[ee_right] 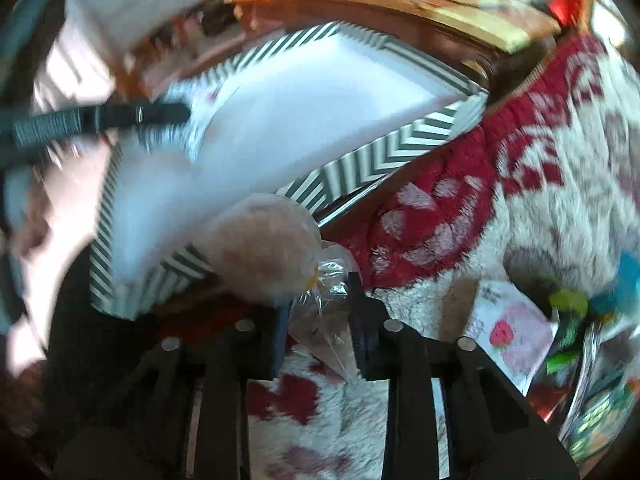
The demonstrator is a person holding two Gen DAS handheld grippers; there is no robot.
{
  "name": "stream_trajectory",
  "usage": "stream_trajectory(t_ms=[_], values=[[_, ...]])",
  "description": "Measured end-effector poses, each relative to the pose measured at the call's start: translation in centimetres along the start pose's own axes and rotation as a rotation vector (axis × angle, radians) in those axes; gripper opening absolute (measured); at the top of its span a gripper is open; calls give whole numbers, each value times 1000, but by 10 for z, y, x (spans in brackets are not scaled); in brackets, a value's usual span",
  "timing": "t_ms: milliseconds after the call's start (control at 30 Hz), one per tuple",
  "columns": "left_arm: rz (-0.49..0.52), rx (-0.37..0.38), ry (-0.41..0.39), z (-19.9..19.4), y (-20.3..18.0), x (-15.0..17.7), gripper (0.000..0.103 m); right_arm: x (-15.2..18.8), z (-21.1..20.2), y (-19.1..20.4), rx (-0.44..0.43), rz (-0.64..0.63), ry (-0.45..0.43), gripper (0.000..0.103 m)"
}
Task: Organize snacks
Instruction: 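Carry the white packet in the left gripper and clear bag in the right over the striped box, then open the left gripper to drop the white packet into the box while the right drops the clear bag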
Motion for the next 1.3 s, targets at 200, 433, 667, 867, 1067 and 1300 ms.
stream_trajectory(t_ms=[200, 433, 667, 867, 1067, 1300], values=[[0, -3, -9, 0, -1, -2, 46, -17, -31, 9, -16, -20, -59, 23], [9, -27, -23, 1, 0, -8, 46, -50, -36, 26, -66, -23, -96, 23], [-7, -43, -6, 12, 8, -11, 46, -86, -15, 39, -139, -8, -95, 14], [-18, -63, 12, 20, 15, -8, 46, -96, -1, 43, -132, 6, -95, 15], [-51, -110, 26, 25, 26, -6, 67, -79, -24, 29, -75, 33, -120, 40], [-88, -105, 20, 20, 34, -1, 85, -53, -11, 26, -50, 12, -43, 40]])
Point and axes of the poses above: each gripper's, at about its wrist camera, not at the fingertips, and z roughly the way its jaws point, y to its left, x to its underside, the point moved 5 cm from there along z, roughly the way its jaws point, and after that the axes turned 6 degrees about -x, right-handed, at the moved point
